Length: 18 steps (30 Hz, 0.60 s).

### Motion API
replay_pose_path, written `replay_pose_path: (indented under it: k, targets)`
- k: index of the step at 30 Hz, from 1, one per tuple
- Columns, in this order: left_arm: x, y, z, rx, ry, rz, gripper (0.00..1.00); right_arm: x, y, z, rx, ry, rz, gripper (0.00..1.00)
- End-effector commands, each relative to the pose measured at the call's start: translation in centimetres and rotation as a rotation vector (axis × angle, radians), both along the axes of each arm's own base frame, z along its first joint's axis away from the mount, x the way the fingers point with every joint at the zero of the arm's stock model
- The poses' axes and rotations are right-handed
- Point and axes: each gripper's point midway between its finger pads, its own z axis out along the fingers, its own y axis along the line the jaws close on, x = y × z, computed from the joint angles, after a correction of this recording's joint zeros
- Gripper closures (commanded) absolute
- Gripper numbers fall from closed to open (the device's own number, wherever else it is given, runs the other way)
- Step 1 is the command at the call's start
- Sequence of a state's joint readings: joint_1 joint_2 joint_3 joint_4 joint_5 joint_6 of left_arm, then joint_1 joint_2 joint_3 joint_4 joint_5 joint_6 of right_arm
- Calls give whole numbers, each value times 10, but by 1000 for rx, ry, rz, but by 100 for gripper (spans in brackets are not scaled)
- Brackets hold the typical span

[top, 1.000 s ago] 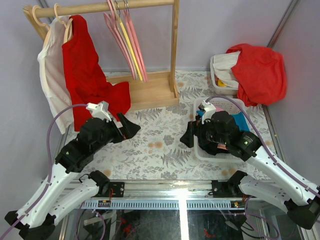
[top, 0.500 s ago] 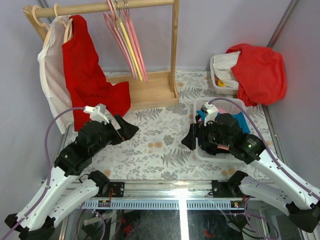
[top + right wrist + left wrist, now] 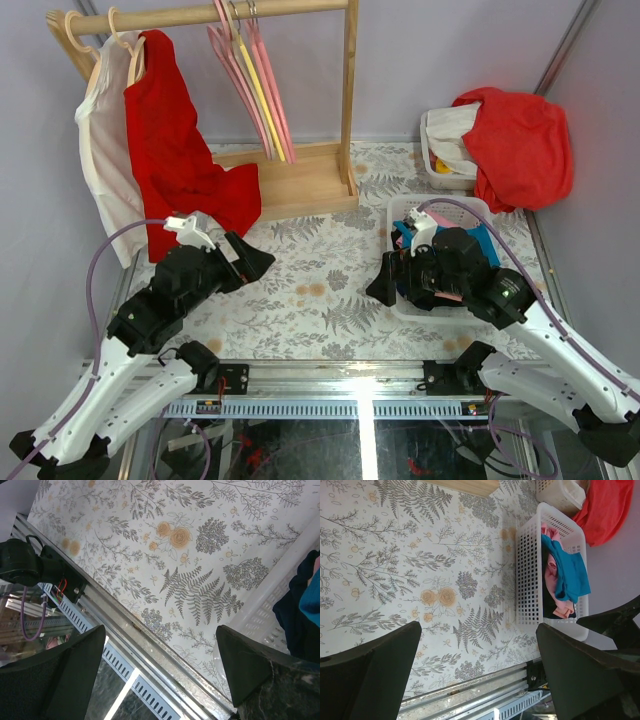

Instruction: Place the t-shirt on the hanger

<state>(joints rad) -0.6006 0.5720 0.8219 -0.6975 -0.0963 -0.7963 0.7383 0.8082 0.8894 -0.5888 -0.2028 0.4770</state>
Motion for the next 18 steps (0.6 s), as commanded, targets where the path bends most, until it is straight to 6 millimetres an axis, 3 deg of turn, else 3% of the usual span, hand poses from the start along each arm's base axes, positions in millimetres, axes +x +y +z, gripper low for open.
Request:
replay_pose_path:
  k: [1, 8, 12, 18]
  targets:
    - [-1, -5, 11, -41, -5, -9, 0, -7, 3, 18, 38, -12, 43, 1]
    - [-6, 5, -4, -31, 19, 31, 0, -14, 5, 0, 49, 27, 62, 1]
    - [-5, 8, -8, -3, 35, 44, 0, -14, 7, 1, 67, 11, 72, 1]
    - [-3, 16, 4, 19, 17, 77, 0, -18, 16, 0, 91, 41, 115, 1]
